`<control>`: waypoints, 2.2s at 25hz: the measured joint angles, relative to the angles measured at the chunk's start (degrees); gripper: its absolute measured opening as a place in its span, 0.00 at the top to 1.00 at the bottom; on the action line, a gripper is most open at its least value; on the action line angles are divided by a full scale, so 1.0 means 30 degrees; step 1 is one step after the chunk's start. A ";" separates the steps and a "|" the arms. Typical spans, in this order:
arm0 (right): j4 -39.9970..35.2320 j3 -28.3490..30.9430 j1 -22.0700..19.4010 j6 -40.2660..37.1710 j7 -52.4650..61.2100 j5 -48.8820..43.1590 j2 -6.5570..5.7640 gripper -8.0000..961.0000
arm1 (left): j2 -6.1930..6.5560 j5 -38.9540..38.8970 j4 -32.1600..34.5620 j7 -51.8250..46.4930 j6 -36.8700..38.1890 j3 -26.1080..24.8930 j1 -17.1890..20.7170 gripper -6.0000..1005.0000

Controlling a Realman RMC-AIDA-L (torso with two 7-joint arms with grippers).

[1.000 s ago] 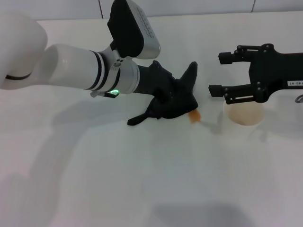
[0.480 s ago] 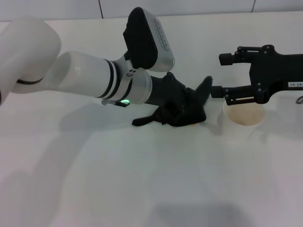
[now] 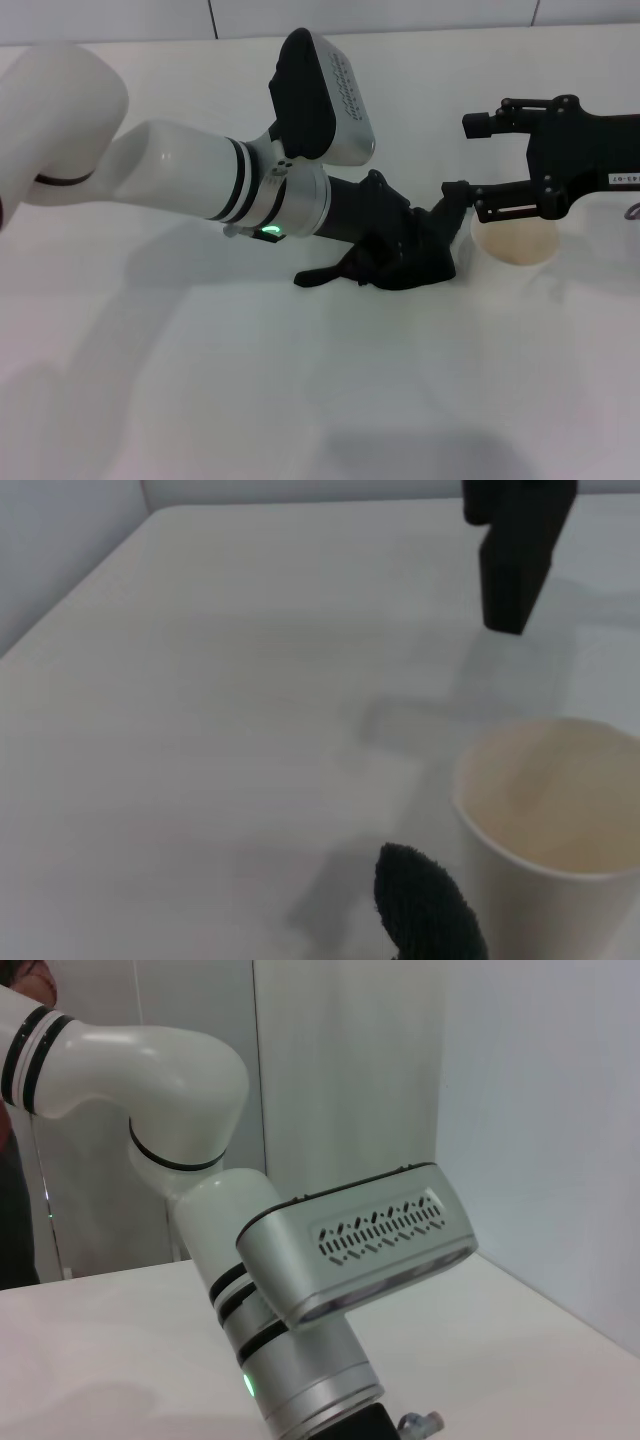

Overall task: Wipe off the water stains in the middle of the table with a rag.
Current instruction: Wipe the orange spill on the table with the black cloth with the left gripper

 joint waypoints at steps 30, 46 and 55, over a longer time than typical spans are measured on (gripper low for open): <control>0.0000 -0.0118 -0.0130 0.0001 0.0088 0.0029 0.0000 0.14 | 0.0344 0.1813 -0.0104 0.0009 -0.2871 -0.2944 0.0606 0.91; 0.0040 -0.0116 -0.0021 0.0136 0.0088 0.0059 0.0000 0.14 | 0.0041 0.1818 0.0678 0.0016 -0.1355 -0.2569 0.1032 0.90; 0.0119 0.0127 -0.0266 0.0135 0.0139 0.0149 0.0000 0.14 | 0.0223 0.2054 0.4660 -0.1455 -0.0982 -0.2380 0.4543 0.90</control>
